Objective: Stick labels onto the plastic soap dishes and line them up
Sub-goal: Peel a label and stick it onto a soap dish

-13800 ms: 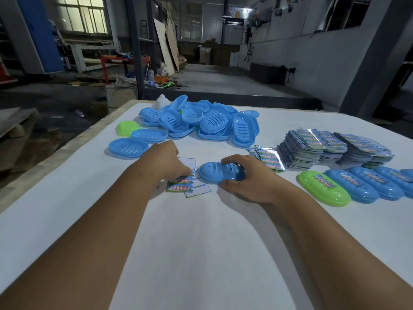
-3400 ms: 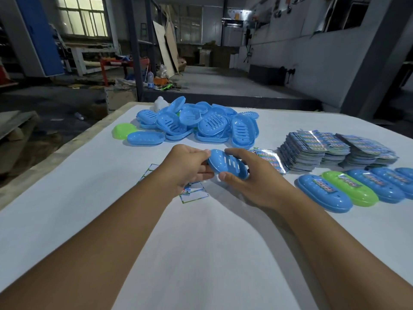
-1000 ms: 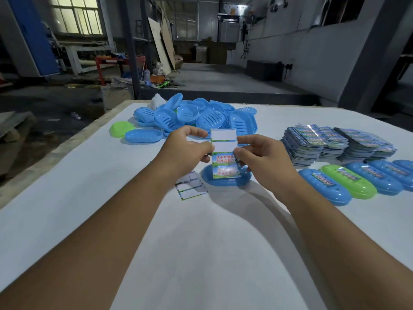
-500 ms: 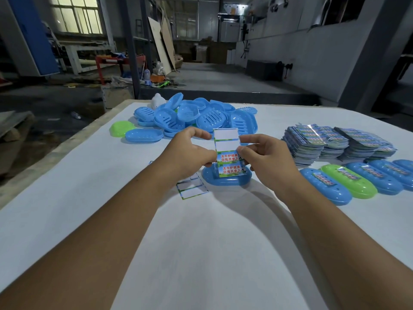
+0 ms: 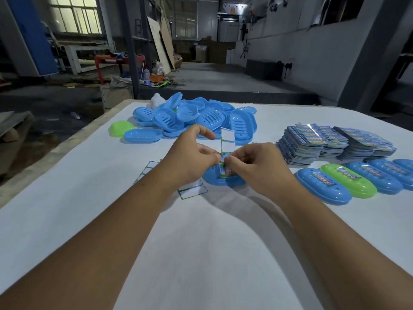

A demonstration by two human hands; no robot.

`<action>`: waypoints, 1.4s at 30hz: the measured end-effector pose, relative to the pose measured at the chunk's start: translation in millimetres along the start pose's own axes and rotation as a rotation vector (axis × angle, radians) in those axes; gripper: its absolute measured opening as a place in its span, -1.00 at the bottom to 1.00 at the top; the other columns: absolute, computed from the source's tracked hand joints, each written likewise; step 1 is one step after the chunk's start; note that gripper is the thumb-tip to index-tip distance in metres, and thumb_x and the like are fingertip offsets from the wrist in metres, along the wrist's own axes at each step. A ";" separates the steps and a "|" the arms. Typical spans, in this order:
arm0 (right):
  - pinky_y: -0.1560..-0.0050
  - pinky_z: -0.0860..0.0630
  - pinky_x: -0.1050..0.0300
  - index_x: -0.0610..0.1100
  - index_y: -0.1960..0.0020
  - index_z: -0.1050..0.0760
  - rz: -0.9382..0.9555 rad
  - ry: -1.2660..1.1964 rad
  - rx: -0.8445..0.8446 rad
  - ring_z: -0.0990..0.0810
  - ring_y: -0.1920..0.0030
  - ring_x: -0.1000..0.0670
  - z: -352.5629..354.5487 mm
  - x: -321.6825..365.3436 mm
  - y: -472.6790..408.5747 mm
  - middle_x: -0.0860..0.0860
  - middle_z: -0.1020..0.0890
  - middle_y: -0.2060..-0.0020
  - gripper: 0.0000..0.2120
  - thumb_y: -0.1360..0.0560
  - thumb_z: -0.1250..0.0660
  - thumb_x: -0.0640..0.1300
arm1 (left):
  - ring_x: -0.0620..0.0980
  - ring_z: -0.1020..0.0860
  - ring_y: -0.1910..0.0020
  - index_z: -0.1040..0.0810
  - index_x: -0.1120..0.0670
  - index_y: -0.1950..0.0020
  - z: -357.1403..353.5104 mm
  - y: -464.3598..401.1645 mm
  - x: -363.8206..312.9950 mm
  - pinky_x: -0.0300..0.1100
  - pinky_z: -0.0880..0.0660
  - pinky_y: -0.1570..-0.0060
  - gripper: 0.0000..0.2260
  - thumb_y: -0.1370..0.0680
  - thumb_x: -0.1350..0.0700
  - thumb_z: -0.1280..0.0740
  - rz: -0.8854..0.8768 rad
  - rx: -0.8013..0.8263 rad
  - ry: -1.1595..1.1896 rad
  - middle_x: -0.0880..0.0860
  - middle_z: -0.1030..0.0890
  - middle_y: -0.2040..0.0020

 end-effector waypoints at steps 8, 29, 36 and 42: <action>0.37 -0.35 0.16 0.08 0.31 -0.69 0.012 0.041 0.028 -0.41 0.44 0.12 -1.7 5.6 4.2 -0.03 -0.66 0.44 -0.82 -0.38 -0.34 0.06 | -0.12 -0.68 0.16 -0.41 -0.17 0.03 -5.4 2.0 -3.1 0.03 -0.62 -0.01 -0.70 -0.46 0.11 -0.49 -0.080 -0.059 -0.104 -0.19 -0.71 0.23; 0.36 -0.56 -0.04 -0.11 0.28 -0.68 -0.026 0.025 0.034 -0.48 0.41 0.05 -2.8 0.5 -0.1 -0.09 -0.68 0.37 -0.79 -0.43 -0.36 -0.04 | -0.17 -0.58 0.29 -0.42 -0.13 0.07 -5.8 3.6 -4.0 -0.19 -0.48 0.25 -0.75 -0.43 0.10 -0.45 -0.053 -0.126 -0.152 -0.11 -0.67 0.26; 0.46 -0.43 0.22 -0.07 0.31 -0.70 -0.130 -0.030 0.017 -0.56 0.39 0.09 4.9 -6.6 -2.8 0.00 -0.70 0.39 -0.80 -0.44 -0.37 -0.11 | -0.06 -0.58 0.29 -0.50 -0.07 0.14 6.1 -4.2 10.2 -0.17 -0.47 0.27 -0.93 -0.43 0.06 -0.37 0.089 -0.179 -0.136 -0.08 -0.66 0.27; 0.53 -0.44 0.24 -0.14 0.38 -0.66 -0.211 -0.013 -0.004 -0.52 0.43 0.02 10.9 -9.2 -1.8 0.00 -0.67 0.46 -0.74 -0.44 -0.33 -0.16 | -0.02 -0.61 0.16 -0.55 -0.02 0.16 19.6 -7.7 19.9 -0.16 -0.47 0.24 -0.94 -0.47 0.11 -0.30 0.195 -0.171 -0.254 0.00 -0.66 0.21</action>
Point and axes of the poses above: each hand's wrist, its own y-axis away from the middle knuckle, its own z-axis out of the back of the hand, x = y × z, the point moved 5 cm from there along -y, towards the middle knuckle
